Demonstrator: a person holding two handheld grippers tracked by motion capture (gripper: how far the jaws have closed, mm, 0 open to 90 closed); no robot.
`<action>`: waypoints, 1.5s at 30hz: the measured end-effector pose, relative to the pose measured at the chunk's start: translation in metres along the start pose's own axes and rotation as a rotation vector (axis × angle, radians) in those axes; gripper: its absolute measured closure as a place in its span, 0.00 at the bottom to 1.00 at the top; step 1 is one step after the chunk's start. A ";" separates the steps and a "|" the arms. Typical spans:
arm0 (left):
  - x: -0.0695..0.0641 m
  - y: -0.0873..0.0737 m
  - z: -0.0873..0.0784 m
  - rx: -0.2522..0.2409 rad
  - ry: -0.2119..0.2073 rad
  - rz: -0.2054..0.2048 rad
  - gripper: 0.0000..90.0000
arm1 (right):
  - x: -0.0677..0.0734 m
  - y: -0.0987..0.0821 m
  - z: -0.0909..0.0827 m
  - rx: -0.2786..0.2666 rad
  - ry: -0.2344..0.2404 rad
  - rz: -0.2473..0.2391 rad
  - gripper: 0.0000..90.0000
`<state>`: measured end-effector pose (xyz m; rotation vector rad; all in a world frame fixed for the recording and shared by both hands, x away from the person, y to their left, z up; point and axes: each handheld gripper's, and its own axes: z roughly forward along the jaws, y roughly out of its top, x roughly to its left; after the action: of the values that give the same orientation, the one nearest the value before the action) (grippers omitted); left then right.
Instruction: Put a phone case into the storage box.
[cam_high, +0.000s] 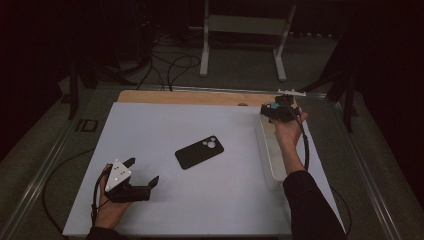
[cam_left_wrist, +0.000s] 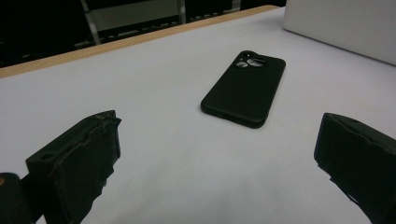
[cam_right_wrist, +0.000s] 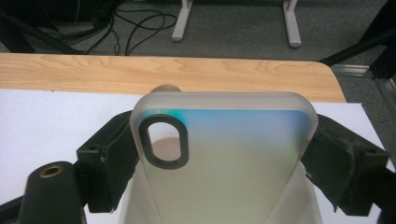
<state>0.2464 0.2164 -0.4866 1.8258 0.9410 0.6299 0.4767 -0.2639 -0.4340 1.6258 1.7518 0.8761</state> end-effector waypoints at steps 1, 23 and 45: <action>0.000 0.000 0.000 0.001 -0.001 0.001 0.01 | 0.000 0.000 0.000 0.000 -0.002 0.003 0.18; 0.000 0.000 0.000 0.001 0.001 0.000 0.01 | -0.007 0.005 -0.006 -0.031 0.026 0.031 0.09; 0.000 0.000 -0.001 0.000 0.004 -0.004 0.01 | 0.005 -0.010 -0.054 -0.087 0.234 -0.019 0.10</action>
<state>0.2456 0.2174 -0.4864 1.8225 0.9470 0.6312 0.4276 -0.2635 -0.4090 1.4974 1.8538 1.1563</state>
